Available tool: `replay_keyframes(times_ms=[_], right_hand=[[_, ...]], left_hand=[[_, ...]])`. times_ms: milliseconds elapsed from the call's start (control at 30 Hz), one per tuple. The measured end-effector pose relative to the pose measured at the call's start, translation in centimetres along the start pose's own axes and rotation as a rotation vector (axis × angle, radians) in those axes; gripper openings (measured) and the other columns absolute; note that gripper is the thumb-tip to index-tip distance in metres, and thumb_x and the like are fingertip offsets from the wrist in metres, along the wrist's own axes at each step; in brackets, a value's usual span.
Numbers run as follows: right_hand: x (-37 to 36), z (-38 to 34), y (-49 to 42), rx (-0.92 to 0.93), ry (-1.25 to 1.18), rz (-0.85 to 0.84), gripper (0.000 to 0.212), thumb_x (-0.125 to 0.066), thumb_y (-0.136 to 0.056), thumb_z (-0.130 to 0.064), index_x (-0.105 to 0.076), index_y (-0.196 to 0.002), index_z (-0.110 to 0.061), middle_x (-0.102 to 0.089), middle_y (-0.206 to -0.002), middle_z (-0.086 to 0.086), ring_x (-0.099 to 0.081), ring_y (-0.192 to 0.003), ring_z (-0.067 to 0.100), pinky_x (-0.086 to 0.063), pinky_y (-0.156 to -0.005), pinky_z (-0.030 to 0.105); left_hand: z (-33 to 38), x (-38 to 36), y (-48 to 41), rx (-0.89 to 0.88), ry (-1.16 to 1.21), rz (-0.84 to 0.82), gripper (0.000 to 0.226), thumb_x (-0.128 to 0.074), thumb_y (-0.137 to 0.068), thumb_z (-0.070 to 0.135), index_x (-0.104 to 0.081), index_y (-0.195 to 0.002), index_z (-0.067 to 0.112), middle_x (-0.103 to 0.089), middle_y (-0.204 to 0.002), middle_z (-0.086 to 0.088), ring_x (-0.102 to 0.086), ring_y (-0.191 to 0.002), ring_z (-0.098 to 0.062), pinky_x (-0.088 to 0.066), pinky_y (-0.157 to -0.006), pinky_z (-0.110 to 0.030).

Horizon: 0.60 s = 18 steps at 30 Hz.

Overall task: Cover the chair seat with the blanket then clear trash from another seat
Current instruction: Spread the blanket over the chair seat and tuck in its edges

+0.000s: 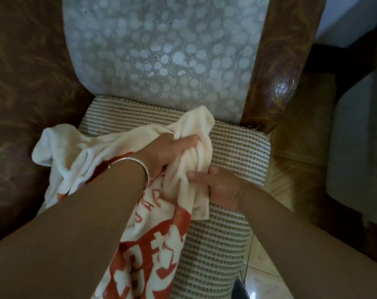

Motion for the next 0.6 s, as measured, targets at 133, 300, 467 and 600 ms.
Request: replay_keyframes(times_ms=[133, 300, 467, 600], right_hand=[[3.2, -0.7, 0.9, -0.163, 0.421, 0.287, 0.055, -0.078, -0.075, -0.028, -0.059, -0.122, -0.006, -0.066, -0.115, 0.006, -0.062, -0.108, 0.025, -0.049, -0.095, 0.033], [9.0, -7.7, 5.3, -0.122, 1.191, 1.133, 0.037, -0.048, -0.094, -0.016, -0.048, -0.131, -0.007, -0.052, -0.133, 0.015, -0.052, -0.123, 0.033, -0.046, -0.096, 0.04], [6.1, -9.2, 5.3, 0.156, 1.698, 1.175, 0.037, -0.052, -0.089, -0.023, -0.044, -0.123, -0.012, -0.048, -0.125, 0.012, -0.044, -0.116, 0.032, -0.036, -0.094, 0.042], [1.0, -4.5, 2.5, 0.149, 1.625, 0.696, 0.046, -0.047, -0.087, -0.047, -0.05, -0.119, -0.014, -0.05, -0.121, 0.009, -0.05, -0.113, 0.031, -0.04, -0.094, 0.045]], left_hand=[[0.5, -0.8, -1.2, -0.001, 0.227, 0.009, 0.038, -0.046, -0.093, 0.041, -0.063, -0.111, 0.013, -0.069, -0.109, -0.012, -0.065, -0.102, -0.026, -0.05, -0.096, -0.045], [1.1, -2.0, -1.9, -0.137, -0.092, 0.058, 0.024, -0.054, -0.09, 0.016, -0.061, -0.112, 0.008, -0.066, -0.107, -0.01, -0.062, -0.098, -0.021, -0.049, -0.085, -0.027], [0.7, -2.2, -1.8, -0.198, -0.436, 0.193, 0.02, -0.066, -0.082, 0.031, -0.059, -0.089, 0.013, -0.056, -0.078, 0.01, -0.051, -0.072, -0.006, -0.035, -0.059, -0.014], [0.5, -2.1, -1.6, -0.231, -0.511, 0.275, 0.02, -0.062, -0.084, 0.019, -0.059, -0.099, 0.007, -0.062, -0.096, -0.004, -0.057, -0.093, -0.021, -0.042, -0.076, -0.024]])
Point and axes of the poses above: each hand's wrist, its own y-axis away from the middle knuckle, its own x-axis out of the back of the hand, z = x × y, the point moved 5 cm from there along -y, towards the middle knuckle
